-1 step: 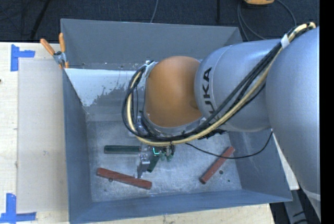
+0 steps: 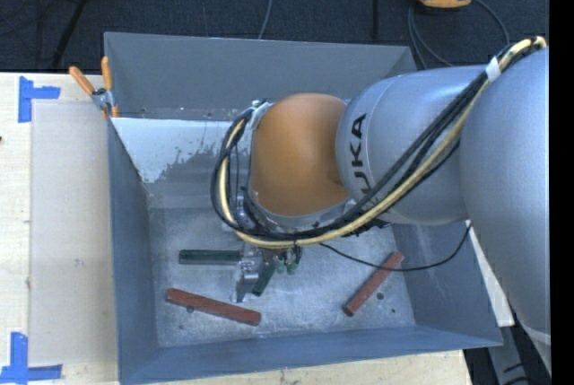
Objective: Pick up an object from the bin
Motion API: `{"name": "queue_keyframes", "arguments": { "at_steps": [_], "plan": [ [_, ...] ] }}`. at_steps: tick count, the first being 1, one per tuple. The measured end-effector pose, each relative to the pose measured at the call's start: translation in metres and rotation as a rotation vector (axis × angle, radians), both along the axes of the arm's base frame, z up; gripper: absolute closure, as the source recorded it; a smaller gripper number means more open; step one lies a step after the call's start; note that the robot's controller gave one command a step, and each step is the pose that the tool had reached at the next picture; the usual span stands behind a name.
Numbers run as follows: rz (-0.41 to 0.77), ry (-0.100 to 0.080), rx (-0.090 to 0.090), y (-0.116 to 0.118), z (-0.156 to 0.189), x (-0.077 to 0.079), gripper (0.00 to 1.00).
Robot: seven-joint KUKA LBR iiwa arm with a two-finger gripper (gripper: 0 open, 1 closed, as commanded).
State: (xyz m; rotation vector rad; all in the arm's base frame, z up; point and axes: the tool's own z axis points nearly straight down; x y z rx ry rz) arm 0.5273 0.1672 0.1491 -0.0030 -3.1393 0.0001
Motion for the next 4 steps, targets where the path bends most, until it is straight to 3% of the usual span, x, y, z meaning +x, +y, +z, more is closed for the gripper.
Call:
{"name": "queue_keyframes", "arguments": {
  "at_steps": [1,4],
  "plan": [
    [-0.011,-0.004,0.001,0.0172,-0.0695,-0.0376,0.0],
    [-0.016,-0.001,0.0,0.0183,-0.0702,-0.038,0.0]
  ]
}}
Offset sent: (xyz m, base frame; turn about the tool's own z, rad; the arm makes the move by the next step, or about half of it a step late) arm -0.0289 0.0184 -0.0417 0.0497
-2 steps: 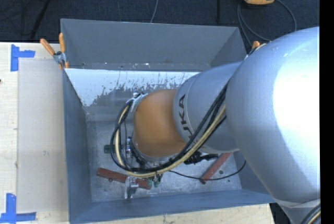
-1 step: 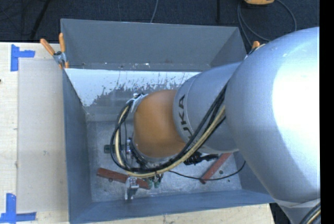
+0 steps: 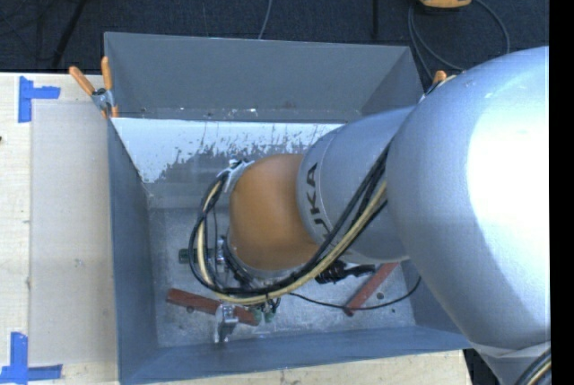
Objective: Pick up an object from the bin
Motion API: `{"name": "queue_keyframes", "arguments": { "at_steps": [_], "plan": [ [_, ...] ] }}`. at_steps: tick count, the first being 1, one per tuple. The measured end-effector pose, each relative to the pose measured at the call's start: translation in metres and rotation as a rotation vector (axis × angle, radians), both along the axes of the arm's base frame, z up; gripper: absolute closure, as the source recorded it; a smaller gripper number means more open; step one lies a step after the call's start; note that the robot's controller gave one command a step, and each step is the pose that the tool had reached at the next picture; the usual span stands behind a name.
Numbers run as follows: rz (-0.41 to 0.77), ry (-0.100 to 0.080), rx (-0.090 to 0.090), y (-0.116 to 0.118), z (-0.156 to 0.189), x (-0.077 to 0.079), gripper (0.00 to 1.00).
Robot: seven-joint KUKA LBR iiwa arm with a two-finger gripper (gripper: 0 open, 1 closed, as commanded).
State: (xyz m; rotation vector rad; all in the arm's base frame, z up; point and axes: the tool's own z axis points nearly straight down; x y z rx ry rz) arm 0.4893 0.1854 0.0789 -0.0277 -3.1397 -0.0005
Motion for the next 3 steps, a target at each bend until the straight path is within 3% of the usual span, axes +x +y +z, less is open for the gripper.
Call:
{"name": "queue_keyframes", "arguments": {
  "at_steps": [1,3],
  "plan": [
    [0.0,0.0,0.0,-0.0008,-0.0009,-0.0005,1.0],
    [0.0,0.005,-0.002,-0.0013,0.0026,-0.0018,1.0]
  ]
}}
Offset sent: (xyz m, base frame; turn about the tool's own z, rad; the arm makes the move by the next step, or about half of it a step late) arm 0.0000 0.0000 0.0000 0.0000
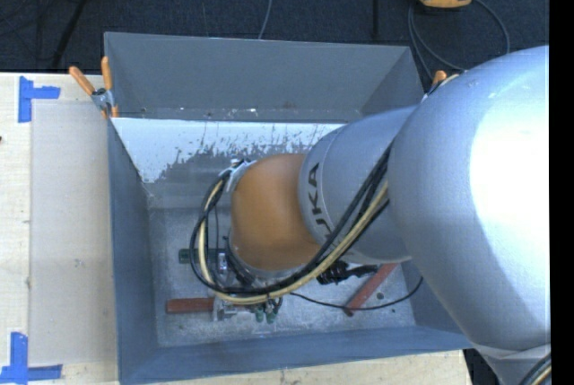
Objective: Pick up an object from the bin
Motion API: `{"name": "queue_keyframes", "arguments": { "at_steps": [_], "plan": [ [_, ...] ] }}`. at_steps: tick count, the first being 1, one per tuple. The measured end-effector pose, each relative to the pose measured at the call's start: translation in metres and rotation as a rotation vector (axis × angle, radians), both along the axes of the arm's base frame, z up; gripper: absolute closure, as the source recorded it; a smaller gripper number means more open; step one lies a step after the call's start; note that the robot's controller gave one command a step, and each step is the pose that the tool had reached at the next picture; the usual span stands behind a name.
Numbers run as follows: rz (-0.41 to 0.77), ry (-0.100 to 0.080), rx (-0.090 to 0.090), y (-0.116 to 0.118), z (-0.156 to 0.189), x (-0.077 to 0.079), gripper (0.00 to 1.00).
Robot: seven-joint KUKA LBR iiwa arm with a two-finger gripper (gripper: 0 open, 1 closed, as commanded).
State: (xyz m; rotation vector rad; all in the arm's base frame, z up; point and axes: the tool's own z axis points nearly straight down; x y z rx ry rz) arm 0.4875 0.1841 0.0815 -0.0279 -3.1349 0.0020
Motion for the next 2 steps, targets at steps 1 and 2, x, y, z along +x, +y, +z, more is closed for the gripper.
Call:
{"name": "queue_keyframes", "arguments": {
  "at_steps": [1,2],
  "plan": [
    [-0.001,0.005,-0.002,-0.001,0.021,-0.002,1.0],
    [-0.001,-0.004,0.001,0.0,0.039,0.001,1.0]
  ]
}}
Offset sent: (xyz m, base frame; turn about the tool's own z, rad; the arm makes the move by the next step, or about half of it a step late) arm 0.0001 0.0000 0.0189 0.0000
